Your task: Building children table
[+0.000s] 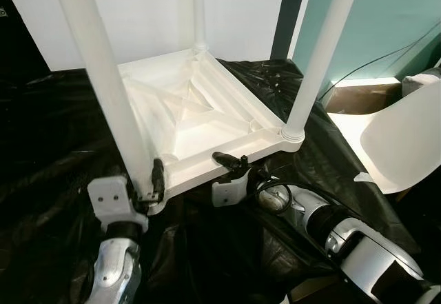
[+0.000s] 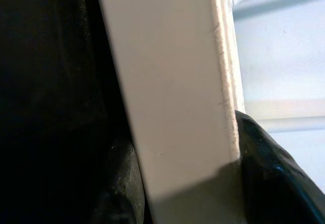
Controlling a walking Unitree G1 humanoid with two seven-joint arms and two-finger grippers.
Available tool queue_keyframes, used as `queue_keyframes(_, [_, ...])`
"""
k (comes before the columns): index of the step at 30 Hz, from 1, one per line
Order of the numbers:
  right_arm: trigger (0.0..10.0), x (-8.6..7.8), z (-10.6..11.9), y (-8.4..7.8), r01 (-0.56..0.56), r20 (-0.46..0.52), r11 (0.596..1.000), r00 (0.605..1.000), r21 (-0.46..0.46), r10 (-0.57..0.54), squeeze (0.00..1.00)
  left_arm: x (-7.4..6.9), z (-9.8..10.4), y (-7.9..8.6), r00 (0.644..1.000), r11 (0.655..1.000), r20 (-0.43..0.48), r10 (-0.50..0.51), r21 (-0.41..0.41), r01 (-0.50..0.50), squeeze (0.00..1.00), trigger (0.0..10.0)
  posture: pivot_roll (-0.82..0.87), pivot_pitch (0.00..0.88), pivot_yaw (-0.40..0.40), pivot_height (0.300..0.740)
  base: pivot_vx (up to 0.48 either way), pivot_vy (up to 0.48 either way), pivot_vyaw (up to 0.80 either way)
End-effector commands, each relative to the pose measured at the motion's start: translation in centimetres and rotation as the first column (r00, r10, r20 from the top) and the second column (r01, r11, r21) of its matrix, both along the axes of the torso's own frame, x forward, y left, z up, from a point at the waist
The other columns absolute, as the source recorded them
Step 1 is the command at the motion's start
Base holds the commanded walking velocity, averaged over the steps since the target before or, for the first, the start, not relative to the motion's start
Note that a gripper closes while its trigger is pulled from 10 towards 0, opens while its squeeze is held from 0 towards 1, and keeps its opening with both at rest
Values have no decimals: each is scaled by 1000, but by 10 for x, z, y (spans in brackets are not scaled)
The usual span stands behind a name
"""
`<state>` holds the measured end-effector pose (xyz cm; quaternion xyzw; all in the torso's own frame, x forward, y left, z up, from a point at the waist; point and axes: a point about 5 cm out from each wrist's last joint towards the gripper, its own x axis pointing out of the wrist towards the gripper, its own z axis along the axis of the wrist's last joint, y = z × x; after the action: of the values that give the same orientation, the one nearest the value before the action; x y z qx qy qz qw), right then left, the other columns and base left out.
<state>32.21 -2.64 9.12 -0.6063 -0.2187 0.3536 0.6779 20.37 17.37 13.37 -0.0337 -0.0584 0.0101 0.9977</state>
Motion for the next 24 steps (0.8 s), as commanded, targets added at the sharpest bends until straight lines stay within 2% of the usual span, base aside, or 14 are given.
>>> queue_keyframes(1, [0, 14, 25, -2, 56, 84, 991, 994, 122, -66, 0, -4, -6, -5, 996, 996, -20, -84, -6, 84, 0, 10000, 195, 0, -29, 740, 0, 0, 0])
queue_keyframes(4, [0, 15, 18, -10, 94, 72, 990, 992, 105, -102, 0, -26, -16, -17, 970, 973, -77, -231, 1, 232, 0, 10000, 193, 0, -28, 740, 0, 0, 0])
queue_keyframes(11, [0, 18, 17, -14, 136, 56, 983, 988, 120, -144, 0, -38, -12, -15, 967, 968, -45, -252, -18, 251, 0, 10000, 196, 0, -23, 740, 0, 0, 0])
queue_keyframes(13, [0, 18, 18, -12, 141, 53, 982, 988, 124, -148, 0, -43, -12, -1, 983, 982, -30, -181, -53, 179, 0, 10000, 198, 0, -20, 740, 0, 0, 0])
queue_keyframes(14, [0, 18, 18, -12, 141, 53, 982, 988, 124, -148, 0, -43, -12, -1, 983, 982, -30, -181, -53, 179, 0, 10000, 198, 0, -20, 740, 0, 0, 0])
queue_keyframes(16, [0, 18, 17, -11, 142, 50, 982, 988, 126, -149, 0, -45, -13, 15, 995, 993, -27, -92, -71, 90, 0, 10000, 203, 0, -22, 740, 0, 0, 0])
queue_keyframes(18, [0, 18, 17, -11, 142, 50, 982, 988, 126, -149, 0, -45, -13, 15, 995, 993, -27, -92, -71, 90, 0, 10000, 203, 0, -22, 740, 0, 0, 0])
queue_keyframes(19, [0, 18, 16, -10, 141, 46, 982, 988, 127, -148, 0, -42, -14, 28, 1000, 998, -27, 1, -64, -3, 0, 10000, 206, 0, -23, 740, 0, 0, 0])
queue_keyframes(20, [0, 18, 16, -10, 141, 46, 982, 988, 127, -148, 0, -42, -14, 28, 1000, 998, -27, 1, -64, -3, 0, 10000, 206, 0, -23, 740, 0, 0, 0])
queue_keyframes(21, [0, 17, 15, -9, 139, 42, 982, 988, 127, -146, 0, -39, -14, 40, 996, 995, -24, 91, -48, -92, 0, 10000, 208, 0, -24, 740, 0, 0, 0])
queue_keyframes(22, [0, 17, 15, -9, 139, 42, 982, 988, 127, -146, 0, -39, -14, 40, 996, 995, -24, 91, -48, -92, 0, 10000, 208, 0, -24, 740, 0, 0, 0])
queue_keyframes(24, [0, 15, 13, -7, 133, 33, 983, 990, 125, -138, 0, -32, -12, 59, 975, 975, -13, 224, 15, -224, 0, 10000, 206, 0, -23, 740, 0, 0, 0])
